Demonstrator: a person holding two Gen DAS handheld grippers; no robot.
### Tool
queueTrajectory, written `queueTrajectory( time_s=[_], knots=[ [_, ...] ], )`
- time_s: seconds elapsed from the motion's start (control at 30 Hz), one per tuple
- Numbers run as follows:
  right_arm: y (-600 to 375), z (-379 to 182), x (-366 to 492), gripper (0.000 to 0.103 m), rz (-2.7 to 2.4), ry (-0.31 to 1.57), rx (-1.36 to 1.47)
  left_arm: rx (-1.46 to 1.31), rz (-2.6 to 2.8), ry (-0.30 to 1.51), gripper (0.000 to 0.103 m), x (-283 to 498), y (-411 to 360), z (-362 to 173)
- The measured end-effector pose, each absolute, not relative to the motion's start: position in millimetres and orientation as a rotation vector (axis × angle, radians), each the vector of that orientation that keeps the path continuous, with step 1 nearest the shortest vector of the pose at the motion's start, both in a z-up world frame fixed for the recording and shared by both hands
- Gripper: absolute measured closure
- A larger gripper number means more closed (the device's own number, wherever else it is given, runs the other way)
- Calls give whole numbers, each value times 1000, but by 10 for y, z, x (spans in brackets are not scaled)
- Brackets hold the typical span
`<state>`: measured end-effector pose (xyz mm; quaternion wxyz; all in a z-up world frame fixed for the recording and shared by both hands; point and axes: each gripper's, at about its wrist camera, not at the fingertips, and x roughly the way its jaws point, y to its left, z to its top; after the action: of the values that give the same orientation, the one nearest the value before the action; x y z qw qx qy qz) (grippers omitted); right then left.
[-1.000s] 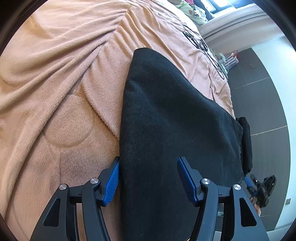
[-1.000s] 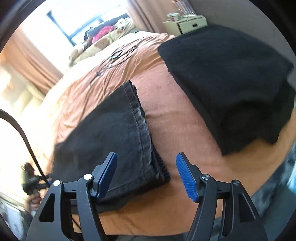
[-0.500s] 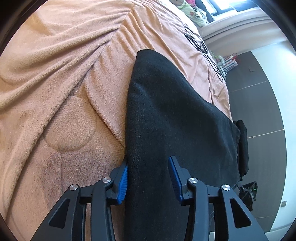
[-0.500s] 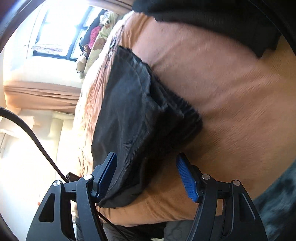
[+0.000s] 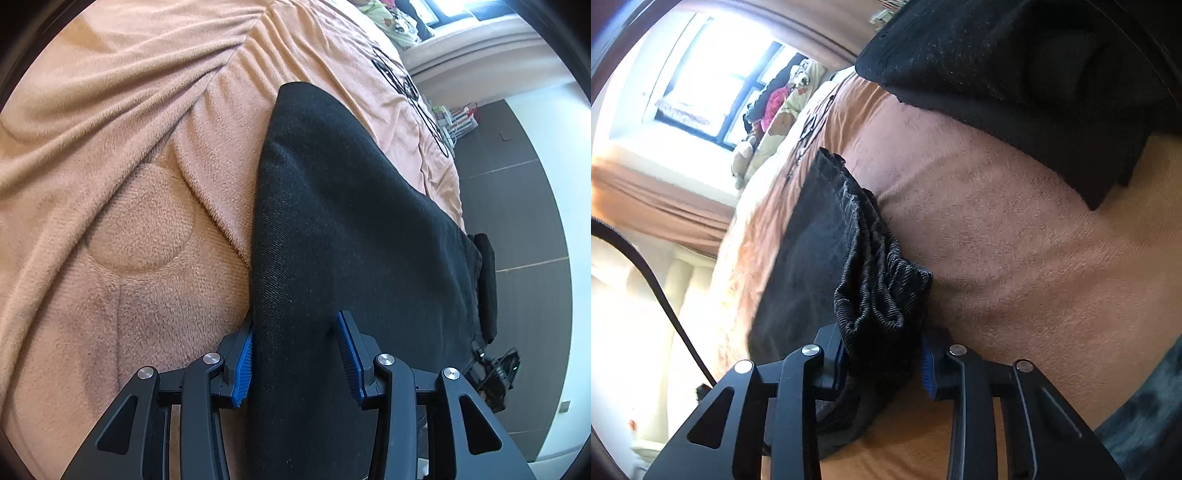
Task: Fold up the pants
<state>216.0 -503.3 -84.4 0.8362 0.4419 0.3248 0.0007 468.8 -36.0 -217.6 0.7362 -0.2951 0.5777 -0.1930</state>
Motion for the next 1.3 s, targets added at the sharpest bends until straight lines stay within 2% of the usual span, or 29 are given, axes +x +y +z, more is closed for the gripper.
queueTrajectory(
  time_s=[0.1,0.13,0.23,0.27,0.33,0.37,0.47,0.57,0.87,1.3],
  knots=[
    [-5006,-904,2162,74,9,687,986,-658,-433,1252,60,4721,-368,-2198],
    [-4950,-894,2185,70,13,690,1004,-655,-436,1247,62,4733,-374,-2201],
    [-4940,-918,2243,63,25,713,1037,-657,-417,1243,77,4747,-367,-2214],
    [-4942,-938,2247,63,23,716,1041,-656,-416,1237,84,4738,-361,-2200],
    [-4949,-916,2221,64,19,719,1028,-644,-414,1215,92,4714,-348,-2146],
    [-4944,-889,2214,67,18,717,1020,-642,-412,1205,95,4707,-339,-2116],
    [-4904,-788,2211,77,22,701,994,-665,-419,1184,97,4728,-278,-2030],
    [-4857,-768,2188,79,39,699,1000,-673,-421,1157,97,4738,-211,-1921],
    [-4586,-708,2366,79,90,704,958,-637,-399,1078,97,4729,24,-1546],
    [-3836,-766,2985,79,243,783,877,-684,-257,1032,97,4532,1026,-1431]
  ],
)
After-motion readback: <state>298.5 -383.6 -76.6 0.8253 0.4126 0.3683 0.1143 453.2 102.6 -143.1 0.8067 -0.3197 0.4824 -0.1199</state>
